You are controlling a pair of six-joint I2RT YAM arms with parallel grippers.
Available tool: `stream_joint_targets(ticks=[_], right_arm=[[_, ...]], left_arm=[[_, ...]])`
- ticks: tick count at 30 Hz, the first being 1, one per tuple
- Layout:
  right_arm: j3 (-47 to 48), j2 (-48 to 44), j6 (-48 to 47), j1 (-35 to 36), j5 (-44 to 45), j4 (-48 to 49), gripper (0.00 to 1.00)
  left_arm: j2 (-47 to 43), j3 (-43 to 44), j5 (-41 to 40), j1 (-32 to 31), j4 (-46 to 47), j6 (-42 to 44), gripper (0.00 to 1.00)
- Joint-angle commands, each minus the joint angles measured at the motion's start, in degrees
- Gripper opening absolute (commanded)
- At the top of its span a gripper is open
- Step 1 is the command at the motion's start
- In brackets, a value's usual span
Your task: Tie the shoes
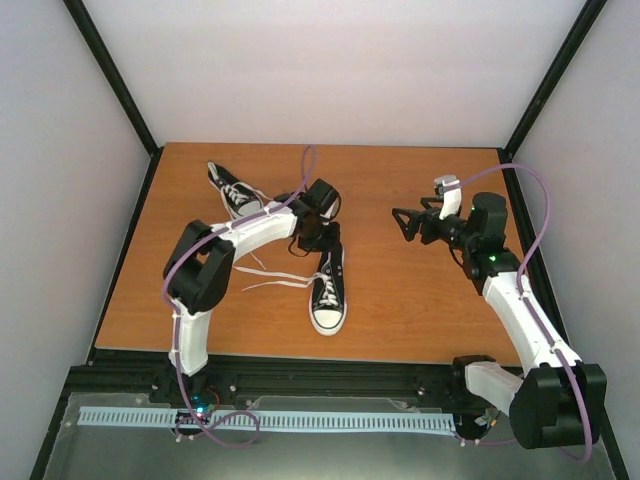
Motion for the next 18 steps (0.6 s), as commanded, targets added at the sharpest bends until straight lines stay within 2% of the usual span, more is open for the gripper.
stream_joint_targets(ticks=[1, 2, 3, 4, 5, 7, 8, 13, 18], right_arm=[[2.3, -1.0, -1.6, 1.5, -1.4, -1.7, 1.0], [2.4, -0.9, -1.9, 1.9, -1.6, -2.1, 1.0], [2.6, -0.8, -2.1, 2.2, -1.8, -2.3, 1.0], [2.8, -0.8, -2.4, 2.6, -2.1, -2.5, 1.0], [3.0, -0.7, -2.7, 3.0, -2.3, -2.7, 0.99], [3.5, -0.5, -3.4, 4.2, -2.6, -3.5, 1.0], [3.8, -0.4, -4.1, 4.9, -2.7, -4.0, 0.99], [5.7, 0.1, -7.3, 10.2, -4.3, -7.4, 1.0], [9.8, 3.4, -11.7, 20.8, 0.4, -11.9, 0.97]], left_arm=[[2.4, 3.5, -1.8, -0.3, 1.7, -2.2, 0.01], [2.7, 3.5, -0.8, -0.3, 2.3, -1.3, 0.01], [3.0, 3.8, 0.0, -0.3, 2.4, 0.0, 0.07], [3.2, 4.4, 0.7, -0.3, 2.2, 1.3, 0.2], [3.2, 5.1, 1.6, -0.3, 1.7, 3.3, 0.36], [2.6, 6.7, 2.4, -0.3, 0.1, 7.9, 0.81], [2.1, 7.6, 2.1, -0.3, -1.2, 11.0, 0.97], [-3.3, 10.6, 0.3, 3.2, -8.2, 25.7, 1.0], [-10.0, 9.4, 7.5, 17.8, -14.3, 41.1, 0.99]])
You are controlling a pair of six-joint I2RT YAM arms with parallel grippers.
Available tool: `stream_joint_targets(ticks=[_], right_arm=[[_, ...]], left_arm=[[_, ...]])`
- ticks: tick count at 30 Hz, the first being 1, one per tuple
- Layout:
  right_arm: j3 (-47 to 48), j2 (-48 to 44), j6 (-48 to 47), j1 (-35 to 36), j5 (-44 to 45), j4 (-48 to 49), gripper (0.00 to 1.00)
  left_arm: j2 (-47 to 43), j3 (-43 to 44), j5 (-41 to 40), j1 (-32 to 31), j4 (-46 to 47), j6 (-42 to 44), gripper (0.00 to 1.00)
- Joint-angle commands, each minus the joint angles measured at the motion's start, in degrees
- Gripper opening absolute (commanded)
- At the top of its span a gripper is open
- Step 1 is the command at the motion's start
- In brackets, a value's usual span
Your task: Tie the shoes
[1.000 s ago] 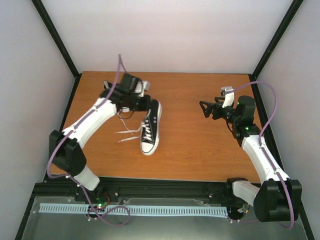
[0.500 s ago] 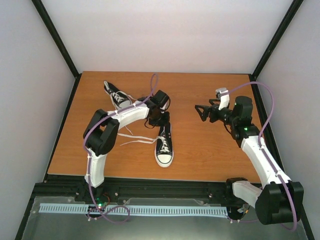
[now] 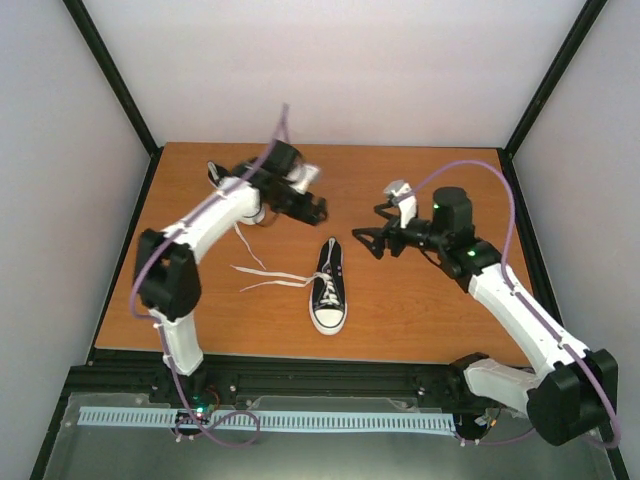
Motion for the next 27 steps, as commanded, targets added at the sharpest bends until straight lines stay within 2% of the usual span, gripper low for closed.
stream_joint_targets(ticks=[1, 6, 9, 12, 18, 24, 27], right_arm=[[5.1, 3.8, -5.6, 10.2, 4.5, -5.2, 0.96], [13.8, 15.8, -12.3, 23.6, 12.0, -11.0, 0.92], [20.3, 26.1, -16.9, 31.2, 16.7, -14.2, 0.9], [28.7, 35.8, -21.2, 36.6, 16.9, -18.9, 0.84], [37.2, 48.4, -24.5, 40.1, 17.5, -22.3, 0.78], [44.1, 57.8, -26.5, 40.2, 19.6, -24.1, 0.74], [47.0, 61.9, -27.5, 40.2, 20.1, -24.5, 0.72]], left_arm=[[-7.2, 1.1, 4.3, 14.0, -8.8, 19.8, 0.98], [-13.7, -11.0, 3.2, 22.9, -11.0, 37.1, 0.88], [-15.7, -19.2, 2.9, 25.2, -8.5, 44.3, 0.85], [-15.0, -23.8, 5.5, 26.4, -7.5, 49.8, 0.84], [-11.0, -27.3, 8.1, 27.0, -4.8, 55.6, 0.84], [-7.0, -31.1, -0.4, 27.0, 6.5, 55.3, 0.83], [-3.3, -30.3, -2.0, 27.1, 7.2, 55.2, 0.81]])
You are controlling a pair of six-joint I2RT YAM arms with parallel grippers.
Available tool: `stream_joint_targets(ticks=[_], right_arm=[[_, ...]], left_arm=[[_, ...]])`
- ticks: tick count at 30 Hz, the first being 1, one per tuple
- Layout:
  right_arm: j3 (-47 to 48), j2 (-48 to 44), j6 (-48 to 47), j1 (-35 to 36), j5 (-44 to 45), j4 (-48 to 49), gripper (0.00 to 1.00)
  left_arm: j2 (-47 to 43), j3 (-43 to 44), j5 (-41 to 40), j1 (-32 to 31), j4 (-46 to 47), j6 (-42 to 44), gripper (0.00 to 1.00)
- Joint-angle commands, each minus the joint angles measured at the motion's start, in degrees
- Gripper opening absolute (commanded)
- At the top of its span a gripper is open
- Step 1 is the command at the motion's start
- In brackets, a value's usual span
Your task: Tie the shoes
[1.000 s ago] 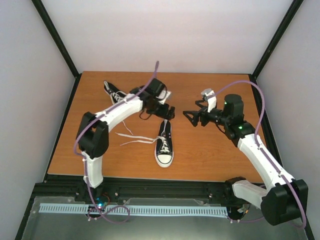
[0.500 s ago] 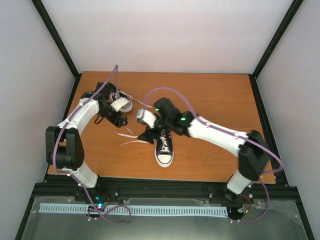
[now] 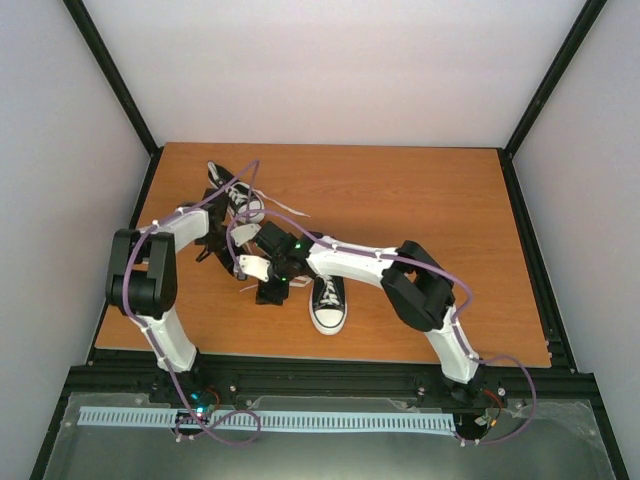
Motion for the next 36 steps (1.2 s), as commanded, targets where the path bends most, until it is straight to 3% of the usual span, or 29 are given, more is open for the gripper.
stream_joint_targets(ticks=[1, 4, 7, 11, 15, 18, 19, 22, 27, 31, 36], right_arm=[[5.0, 5.1, -3.0, 0.0, 1.9, -2.0, 0.71], [7.2, 8.0, -3.9, 0.0, 2.6, -2.2, 0.69], [8.9, 10.7, -4.4, 0.1, 3.9, -2.7, 0.65], [10.4, 13.5, -4.9, 0.2, 5.7, -4.4, 0.48], [8.4, 12.4, -4.9, 0.5, 6.5, -3.7, 0.26], [6.5, 9.9, -4.8, 0.9, 6.8, -2.9, 0.04], [5.8, 8.7, -4.7, 1.1, 6.7, -2.5, 0.03], [0.1, 1.5, -2.3, 1.2, 5.0, 1.7, 0.03], [-15.3, -20.4, 6.0, -2.1, 1.5, 14.6, 0.03], [-26.8, -40.5, 15.1, -11.6, 0.0, 21.1, 0.03], [-36.1, -54.7, 22.4, -23.0, 6.8, 22.9, 0.03]], left_arm=[[4.9, 0.9, -3.6, 0.5, 5.4, 2.3, 0.79], [6.5, 0.1, -3.3, 0.5, 5.0, 3.4, 0.77], [6.8, -1.2, -2.9, 0.6, 4.6, 4.4, 0.67], [5.6, -1.5, -1.0, 1.3, 1.7, 6.0, 0.51], [2.6, -1.6, -0.3, 2.0, 0.1, 6.9, 0.54], [0.6, -1.1, 0.4, 2.0, -1.5, 7.6, 0.59], [0.0, -1.0, 0.7, 2.0, -1.9, 8.0, 0.61], [-0.9, -1.1, 0.7, 2.0, -2.7, 9.1, 0.68], [0.4, -2.8, -1.7, 2.0, -1.9, 10.1, 0.73], [1.5, -4.7, -2.9, 2.0, -0.3, 10.5, 0.73], [2.5, -6.3, -1.7, 1.9, 0.7, 10.0, 0.73]])
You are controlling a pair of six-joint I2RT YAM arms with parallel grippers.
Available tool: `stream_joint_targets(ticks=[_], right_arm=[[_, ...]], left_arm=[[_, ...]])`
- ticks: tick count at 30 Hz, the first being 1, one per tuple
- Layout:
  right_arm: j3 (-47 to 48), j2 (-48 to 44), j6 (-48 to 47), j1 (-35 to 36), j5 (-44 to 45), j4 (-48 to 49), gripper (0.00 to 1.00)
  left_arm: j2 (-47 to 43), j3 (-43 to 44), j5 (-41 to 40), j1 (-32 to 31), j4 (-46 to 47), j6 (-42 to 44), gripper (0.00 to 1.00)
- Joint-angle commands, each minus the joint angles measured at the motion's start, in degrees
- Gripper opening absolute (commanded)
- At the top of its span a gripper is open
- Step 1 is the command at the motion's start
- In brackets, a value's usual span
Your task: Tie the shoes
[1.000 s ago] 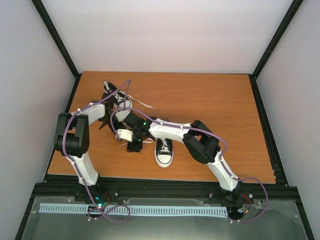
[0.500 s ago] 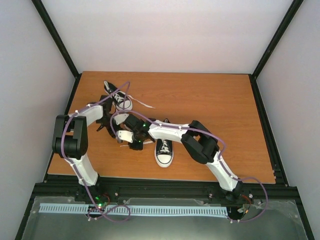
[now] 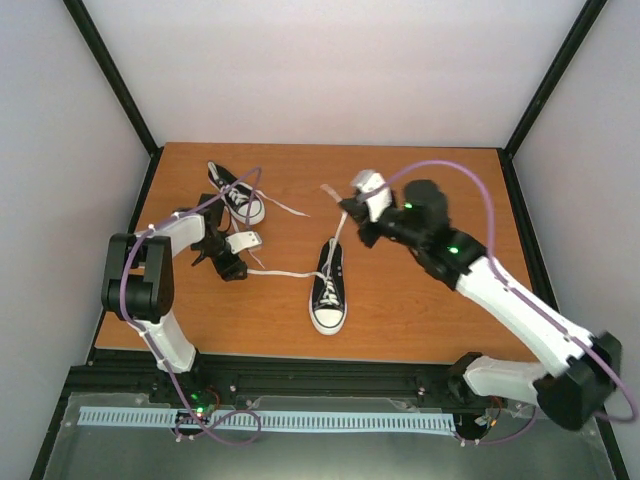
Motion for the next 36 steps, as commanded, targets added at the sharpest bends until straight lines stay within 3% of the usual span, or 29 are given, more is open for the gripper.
stream_joint_targets(ticks=[1, 8, 11, 15, 17, 21, 22, 26, 28, 33, 36], right_arm=[[-7.6, -6.8, 9.4, -6.5, 6.3, 2.3, 0.03], [-12.2, -11.4, 17.7, -13.5, 14.8, 2.0, 0.03], [-14.0, -11.6, 20.7, -18.5, 10.4, 3.4, 0.03], [-14.2, -7.8, 21.5, -18.8, 6.6, 2.5, 0.03], [-14.8, -6.8, 22.1, -18.9, 7.5, 2.5, 0.03], [-15.9, -6.1, 22.7, -19.4, 8.0, 2.9, 0.03], [-16.0, -5.9, 22.6, -19.5, 8.0, 2.8, 0.03], [-16.3, -5.6, 22.5, -20.0, 7.2, 2.6, 0.03], [-16.2, -5.7, 21.8, -20.2, 5.6, 2.6, 0.03], [-13.5, -3.5, 16.0, -20.2, -7.5, 0.4, 0.03], [-10.0, 0.9, 14.1, -20.0, -18.1, -0.6, 0.03]], left_arm=[[2.7, -3.3, 0.1, 0.4, -0.5, 0.9, 0.73], [0.1, -6.7, 0.3, 0.0, -0.6, 1.8, 0.74], [-2.3, -9.4, -1.5, -0.5, 2.0, 2.9, 0.76], [-1.9, -11.1, -6.5, -1.4, 6.9, 2.3, 0.73], [-1.5, -10.7, -7.2, -1.4, 8.6, 0.8, 0.64], [-3.9, -11.0, -8.4, -1.4, 10.0, -0.2, 0.19], [-4.9, -11.1, -8.9, -1.5, 10.2, -0.6, 0.03], [-11.0, -10.9, -10.3, -1.3, 11.5, -4.3, 0.01], [-16.3, -8.8, -7.0, -1.3, 8.8, -6.3, 0.01], [-22.9, 3.9, 3.4, -1.9, -11.8, -7.4, 0.01], [-24.5, 8.5, 6.2, -5.8, -18.6, -5.9, 0.01]])
